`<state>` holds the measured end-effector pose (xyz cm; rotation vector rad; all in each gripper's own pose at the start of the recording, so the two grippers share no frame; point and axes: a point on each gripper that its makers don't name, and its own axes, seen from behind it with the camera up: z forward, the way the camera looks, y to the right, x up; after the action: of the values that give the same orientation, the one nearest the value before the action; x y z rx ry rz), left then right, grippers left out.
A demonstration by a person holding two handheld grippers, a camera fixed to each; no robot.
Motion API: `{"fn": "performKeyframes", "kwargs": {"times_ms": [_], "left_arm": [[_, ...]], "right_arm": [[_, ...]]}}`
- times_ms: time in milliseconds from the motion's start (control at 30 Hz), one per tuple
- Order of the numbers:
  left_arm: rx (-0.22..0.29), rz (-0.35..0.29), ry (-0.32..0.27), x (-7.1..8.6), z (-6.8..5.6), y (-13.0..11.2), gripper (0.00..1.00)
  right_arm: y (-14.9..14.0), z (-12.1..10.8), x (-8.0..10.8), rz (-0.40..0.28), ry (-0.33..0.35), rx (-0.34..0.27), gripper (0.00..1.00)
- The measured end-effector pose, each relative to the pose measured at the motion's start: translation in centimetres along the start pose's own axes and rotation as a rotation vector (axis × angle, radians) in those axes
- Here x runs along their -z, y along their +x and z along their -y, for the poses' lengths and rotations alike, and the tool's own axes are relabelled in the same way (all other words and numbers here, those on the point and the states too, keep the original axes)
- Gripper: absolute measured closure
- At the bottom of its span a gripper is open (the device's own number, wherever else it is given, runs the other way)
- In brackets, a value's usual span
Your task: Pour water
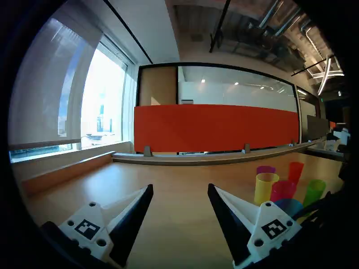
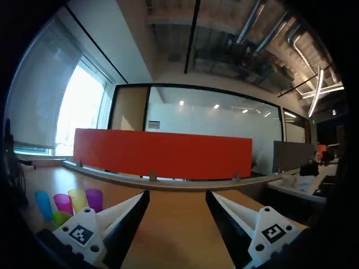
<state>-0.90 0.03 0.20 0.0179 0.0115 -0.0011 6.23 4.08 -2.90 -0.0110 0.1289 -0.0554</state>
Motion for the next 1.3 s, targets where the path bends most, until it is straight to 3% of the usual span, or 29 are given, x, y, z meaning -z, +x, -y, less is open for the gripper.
{"fn": "performKeyframes", "kwargs": {"times_ms": [300,667,1300], "left_arm": [[0.0,0.0,0.0,0.0,0.0,0.0,0.1],[0.0,0.0,0.0,0.0,0.0,0.0,0.1],[0.0,0.0,0.0,0.0,0.0,-0.1,0.1]], "right_arm": [[-1.9,1.8,-1.1,0.008,0.002,-0.064,0.01],[-4.0,3.1,-2.1,0.033,-0.012,-0.091,0.01],[-5.6,3.8,-2.4,0.066,-0.012,-0.08,0.01]]}}
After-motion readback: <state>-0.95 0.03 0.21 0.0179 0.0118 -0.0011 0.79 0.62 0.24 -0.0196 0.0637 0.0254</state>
